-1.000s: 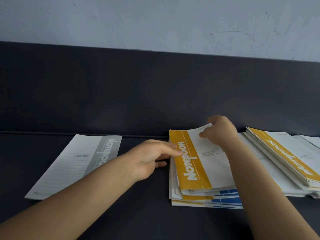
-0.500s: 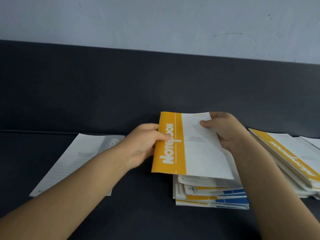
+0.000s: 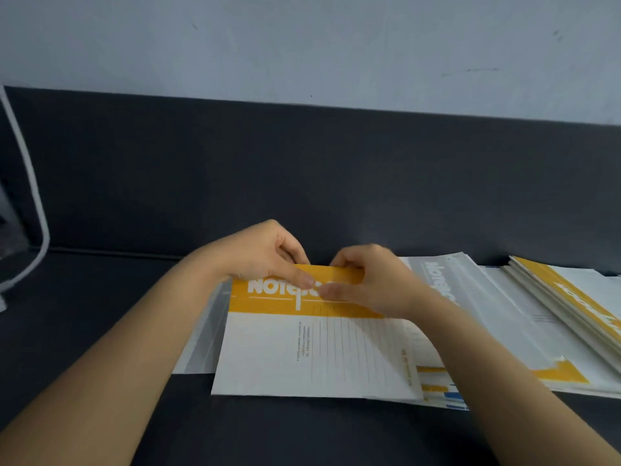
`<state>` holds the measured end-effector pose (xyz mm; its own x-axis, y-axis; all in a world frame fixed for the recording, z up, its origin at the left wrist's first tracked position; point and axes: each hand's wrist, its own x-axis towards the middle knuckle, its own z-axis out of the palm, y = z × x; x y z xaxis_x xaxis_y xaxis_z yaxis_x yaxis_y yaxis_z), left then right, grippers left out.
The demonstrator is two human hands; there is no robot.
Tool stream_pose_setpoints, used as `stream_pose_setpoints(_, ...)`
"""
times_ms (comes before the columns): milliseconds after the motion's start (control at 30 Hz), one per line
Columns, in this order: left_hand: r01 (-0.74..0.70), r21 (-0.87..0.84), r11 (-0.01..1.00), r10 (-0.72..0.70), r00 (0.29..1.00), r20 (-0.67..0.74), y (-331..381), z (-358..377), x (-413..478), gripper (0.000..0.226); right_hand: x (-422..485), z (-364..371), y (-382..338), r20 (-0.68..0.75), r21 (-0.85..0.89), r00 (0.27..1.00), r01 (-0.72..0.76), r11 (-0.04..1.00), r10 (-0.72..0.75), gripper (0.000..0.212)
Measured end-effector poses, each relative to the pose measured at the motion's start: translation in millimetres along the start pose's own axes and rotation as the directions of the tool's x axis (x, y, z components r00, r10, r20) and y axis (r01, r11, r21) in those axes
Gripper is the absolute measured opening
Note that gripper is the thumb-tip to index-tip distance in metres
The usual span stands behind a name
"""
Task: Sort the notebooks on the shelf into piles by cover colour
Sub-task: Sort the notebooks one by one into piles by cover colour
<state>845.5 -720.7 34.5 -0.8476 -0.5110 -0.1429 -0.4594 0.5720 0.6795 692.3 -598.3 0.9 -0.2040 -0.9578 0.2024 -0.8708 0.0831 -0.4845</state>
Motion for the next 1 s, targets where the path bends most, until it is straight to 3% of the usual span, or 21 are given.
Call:
stream_pose_setpoints(100, -0.1, -0.061, 0.993, 0.096, 0.993, -0.062, 3.1, -5.5, -6.2, 0.022, -4.6, -21.2, 0.4, -0.128, 0.163, 0.992, 0.023, 0.986, -0.003, 0.02)
stream_pose_setpoints(167, -0.198, -0.137, 0.971, 0.18, 0.975, -0.133, 4.2, -11.9, -12.9, 0.022, -12.3, -42.4, 4.0, -0.255, 0.434, 0.962, 0.023, 0.901, 0.098, 0.035)
stream_pose_setpoints(233, -0.329, -0.25, 0.91, 0.264, 0.928, -0.262, 4.1, -17.3, -19.6, 0.018, -19.9, -61.3, 9.2, -0.176, 0.752, 0.961, -0.008, 0.66, 0.213, 0.053)
stream_pose_setpoints(300, -0.473, -0.314, 0.823, 0.349, 0.858, -0.377, 2.9, -20.2, -23.4, 0.015, -22.0, -66.9, 15.8, 0.056, 0.884, 0.978, -0.142, 0.446, 0.2, 0.064)
stream_pose_setpoints(400, -0.592, -0.321, 0.739, 0.438, 0.785, -0.439, -1.1, -19.5, -22.3, 0.016, -11.9, -48.8, 22.3, 0.343, 0.816, 0.934, -0.349, 0.461, 0.099, 0.06)
stream_pose_setpoints(467, -0.577, -0.264, 0.773, 0.455, 0.793, -0.405, -4.2, -18.5, -19.7, 0.015, -10.2, -35.2, 15.3, 0.48, 0.765, 0.875, -0.45, 0.46, 0.058, 0.052)
stream_pose_setpoints(567, -0.582, -0.226, 0.781, 0.487, 0.795, -0.361, -5.6, -16.2, -18.6, 0.013, -10.7, -28.0, 3.6, 0.467, 0.708, 0.883, -0.409, 0.576, 0.053, 0.036)
stream_pose_setpoints(633, -0.613, -0.257, 0.747, 0.508, 0.776, -0.372, -5.3, -17.4, -19.9, 0.014, -11.6, -23.2, 2.3, 0.421, 0.748, 0.907, -0.368, 0.552, 0.034, 0.027)
stream_pose_setpoints(667, -0.629, -0.272, 0.729, 0.514, 0.764, -0.389, -5.4, -18.3, -20.1, 0.015, -11.6, -19.4, 3.3, 0.409, 0.798, 0.911, -0.331, 0.503, -0.049, 0.033)
stream_pose_setpoints(733, -0.648, -0.299, 0.7, 0.494, 0.742, -0.453, -5.8, -19.7, -20.2, 0.015, -10.1, -12.9, 11.7, 0.362, 0.9, 0.915, -0.294, 0.321, -0.179, 0.063)
stream_pose_setpoints(800, -0.656, -0.31, 0.688, 0.45, 0.722, -0.526, -4.9, -18.9, -18.6, 0.013, -8.3, -6.9, 15.0, 0.316, 0.947, 0.916, -0.288, 0.142, -0.248, 0.067)
stream_pose_setpoints(900, -0.636, -0.264, 0.725, 0.401, 0.702, -0.588, -2.2, -15.6, -14.5, 0.011, -4.9, -0.2, 12.2, 0.278, 0.957, 0.95, -0.286, -0.044, -0.139, 0.057)
stream_pose_setpoints(1000, -0.602, -0.223, 0.767, 0.383, 0.708, -0.593, -5.8, -17.3, -11.7, 0.017, -1.3, -3.7, 11.7, 0.165, 0.983, 0.986, -0.163, -0.089, 0.018, 0.041)
